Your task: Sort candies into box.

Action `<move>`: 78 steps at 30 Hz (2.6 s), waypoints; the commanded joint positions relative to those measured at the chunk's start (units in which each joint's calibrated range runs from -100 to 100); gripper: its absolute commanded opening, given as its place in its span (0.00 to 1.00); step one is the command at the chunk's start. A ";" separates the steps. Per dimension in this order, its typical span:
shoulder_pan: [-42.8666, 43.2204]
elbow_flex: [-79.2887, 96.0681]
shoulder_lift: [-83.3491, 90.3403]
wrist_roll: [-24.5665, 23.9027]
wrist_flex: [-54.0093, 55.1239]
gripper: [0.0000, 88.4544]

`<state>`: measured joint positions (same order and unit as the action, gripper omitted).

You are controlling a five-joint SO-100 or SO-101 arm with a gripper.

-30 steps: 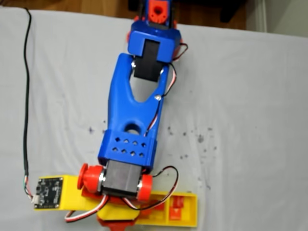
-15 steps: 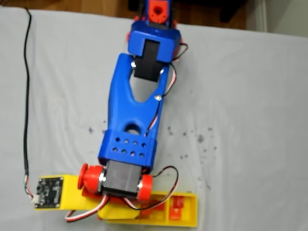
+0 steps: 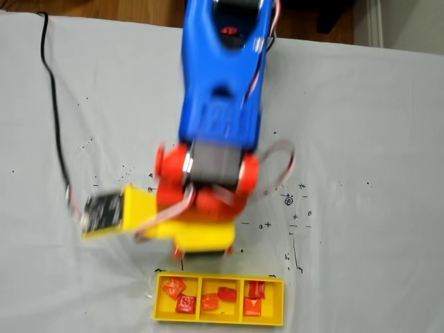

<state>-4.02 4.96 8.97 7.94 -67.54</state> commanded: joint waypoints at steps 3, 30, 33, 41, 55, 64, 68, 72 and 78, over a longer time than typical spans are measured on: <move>0.76 27.76 33.27 0.00 9.21 0.00; 2.21 82.38 90.10 -1.27 7.98 0.00; 2.57 84.93 90.10 -2.00 9.37 0.00; 4.65 93.58 90.10 -2.44 16.09 0.00; 0.49 92.85 90.10 -4.05 13.88 0.01; 1.03 92.85 90.10 -7.47 13.63 0.00; 0.67 92.22 90.10 -7.91 11.83 0.00; 0.67 91.85 90.10 -8.01 10.85 0.00; 0.40 91.85 90.10 -8.16 10.85 0.00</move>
<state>-3.32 96.92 98.22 -0.02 -56.59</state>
